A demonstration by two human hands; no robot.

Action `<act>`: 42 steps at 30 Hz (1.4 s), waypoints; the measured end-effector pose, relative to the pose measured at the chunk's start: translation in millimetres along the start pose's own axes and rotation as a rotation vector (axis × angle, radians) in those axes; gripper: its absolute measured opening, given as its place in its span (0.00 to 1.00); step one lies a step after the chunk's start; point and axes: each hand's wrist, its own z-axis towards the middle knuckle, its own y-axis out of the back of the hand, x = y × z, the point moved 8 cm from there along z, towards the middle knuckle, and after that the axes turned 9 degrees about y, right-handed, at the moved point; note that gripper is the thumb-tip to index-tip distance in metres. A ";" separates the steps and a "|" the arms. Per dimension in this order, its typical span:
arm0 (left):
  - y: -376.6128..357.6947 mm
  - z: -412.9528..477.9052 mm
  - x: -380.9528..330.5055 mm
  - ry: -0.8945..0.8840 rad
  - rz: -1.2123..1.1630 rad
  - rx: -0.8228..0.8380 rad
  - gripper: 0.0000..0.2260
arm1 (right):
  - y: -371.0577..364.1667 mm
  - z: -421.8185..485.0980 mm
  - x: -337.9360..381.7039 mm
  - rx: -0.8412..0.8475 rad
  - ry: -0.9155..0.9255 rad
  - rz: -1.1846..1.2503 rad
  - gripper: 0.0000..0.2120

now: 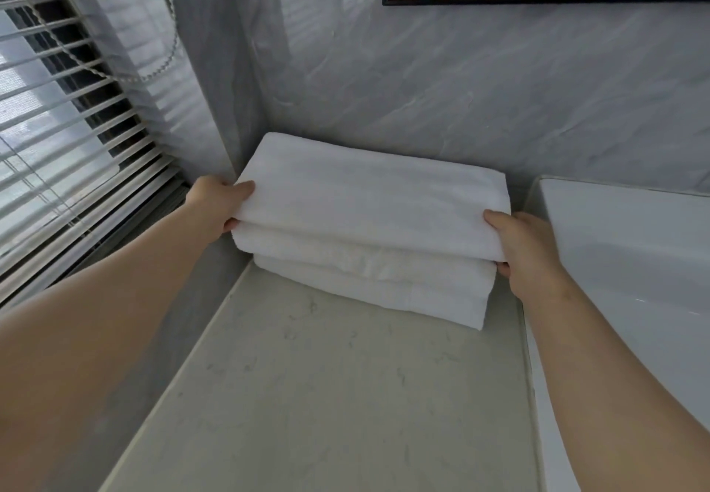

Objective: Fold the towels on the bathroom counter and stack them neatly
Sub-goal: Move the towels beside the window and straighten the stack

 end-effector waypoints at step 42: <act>-0.5 -29.6 10.0 -0.080 0.077 -0.202 0.18 | 6.1 0.8 -9.4 -0.035 0.048 -0.198 0.13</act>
